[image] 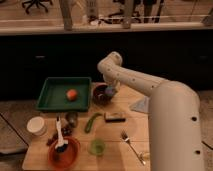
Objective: Wipe purple bowl with sponge
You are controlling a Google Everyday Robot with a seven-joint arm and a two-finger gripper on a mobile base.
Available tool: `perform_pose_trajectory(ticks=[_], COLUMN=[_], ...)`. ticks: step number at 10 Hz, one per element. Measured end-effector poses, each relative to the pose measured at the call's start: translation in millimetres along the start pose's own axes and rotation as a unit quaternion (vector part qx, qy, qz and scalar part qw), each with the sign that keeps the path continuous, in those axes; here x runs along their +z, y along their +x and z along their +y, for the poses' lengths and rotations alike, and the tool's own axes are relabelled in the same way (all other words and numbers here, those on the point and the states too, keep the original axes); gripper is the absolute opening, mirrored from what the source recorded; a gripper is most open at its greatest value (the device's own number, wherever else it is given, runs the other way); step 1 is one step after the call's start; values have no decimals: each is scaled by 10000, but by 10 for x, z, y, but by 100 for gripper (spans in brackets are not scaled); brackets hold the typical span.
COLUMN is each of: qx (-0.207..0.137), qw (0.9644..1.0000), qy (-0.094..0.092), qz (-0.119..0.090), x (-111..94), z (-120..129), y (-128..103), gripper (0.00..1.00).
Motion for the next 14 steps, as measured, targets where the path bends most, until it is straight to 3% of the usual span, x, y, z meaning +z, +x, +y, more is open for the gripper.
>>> perform_pose_trajectory(ticks=[3,5,8,12,14], qx=[-156,-393,-949,-1472,-1582], qw=[9995,9981,9928,9825,9802], qy=[258,383,427,392,257], qz=[-115,-281,-600,-1076,-1162], x=[-47,-67,-57,-179,-281], z=[-163,-340,-650,-451,-179], y=[49,-72,-418,-744,-780], gripper=[0,0,0,0,0])
